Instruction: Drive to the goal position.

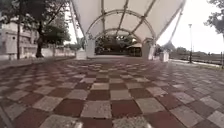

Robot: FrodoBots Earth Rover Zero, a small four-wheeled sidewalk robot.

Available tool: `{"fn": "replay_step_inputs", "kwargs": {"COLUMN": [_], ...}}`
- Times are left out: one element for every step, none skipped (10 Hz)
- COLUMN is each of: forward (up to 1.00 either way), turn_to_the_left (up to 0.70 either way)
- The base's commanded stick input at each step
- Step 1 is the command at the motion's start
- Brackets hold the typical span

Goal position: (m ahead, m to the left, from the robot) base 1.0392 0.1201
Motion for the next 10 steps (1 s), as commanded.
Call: {"fn": "replay_step_inputs", "kwargs": {"forward": [0.50, 0.50, 0.50, 0.50, 0.50, 0.50, 0.50, 0.50, 0.50, 0.50], "turn_to_the_left": [0.00, 0.00, 0.00, 0.00, 0.00, 0.00, 0.00, 0.00, 0.00, 0.00]}}
